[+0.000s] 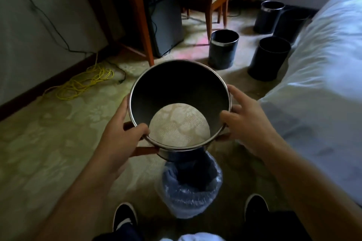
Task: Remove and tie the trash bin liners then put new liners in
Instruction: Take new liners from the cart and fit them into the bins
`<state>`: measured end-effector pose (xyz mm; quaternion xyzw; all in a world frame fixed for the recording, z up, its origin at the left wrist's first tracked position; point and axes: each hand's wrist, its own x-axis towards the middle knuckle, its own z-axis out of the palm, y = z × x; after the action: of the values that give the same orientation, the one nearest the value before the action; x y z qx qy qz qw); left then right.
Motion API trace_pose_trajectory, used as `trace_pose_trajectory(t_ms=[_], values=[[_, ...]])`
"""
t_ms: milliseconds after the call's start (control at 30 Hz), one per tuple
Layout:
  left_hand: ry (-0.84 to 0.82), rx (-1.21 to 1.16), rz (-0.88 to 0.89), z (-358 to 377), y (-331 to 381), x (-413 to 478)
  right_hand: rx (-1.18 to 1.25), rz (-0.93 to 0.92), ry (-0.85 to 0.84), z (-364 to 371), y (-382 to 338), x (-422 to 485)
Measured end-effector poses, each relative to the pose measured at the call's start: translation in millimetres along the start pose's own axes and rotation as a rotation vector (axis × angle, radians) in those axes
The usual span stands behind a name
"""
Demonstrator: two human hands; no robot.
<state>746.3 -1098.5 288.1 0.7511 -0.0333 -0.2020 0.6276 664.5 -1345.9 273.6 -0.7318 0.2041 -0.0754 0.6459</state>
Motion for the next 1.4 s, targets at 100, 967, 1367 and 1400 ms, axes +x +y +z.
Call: trace_pose_trajectory(t_ms=[100,967,1367,1400], values=[[-0.020,0.016,0.026,-5,1,-47,0.038,0.017,0.000,-6,-6,-54],[-0.040,-0.060,-0.205,27,-96,-36,-0.128,0.176,-0.017,-7,83,-55],[-0.055,-0.113,-0.245,27,-110,-33,-0.139,0.240,-0.028,-2,99,-51],[-0.055,-0.113,-0.244,26,-111,-32,-0.144,0.239,-0.029,-1,100,-50]])
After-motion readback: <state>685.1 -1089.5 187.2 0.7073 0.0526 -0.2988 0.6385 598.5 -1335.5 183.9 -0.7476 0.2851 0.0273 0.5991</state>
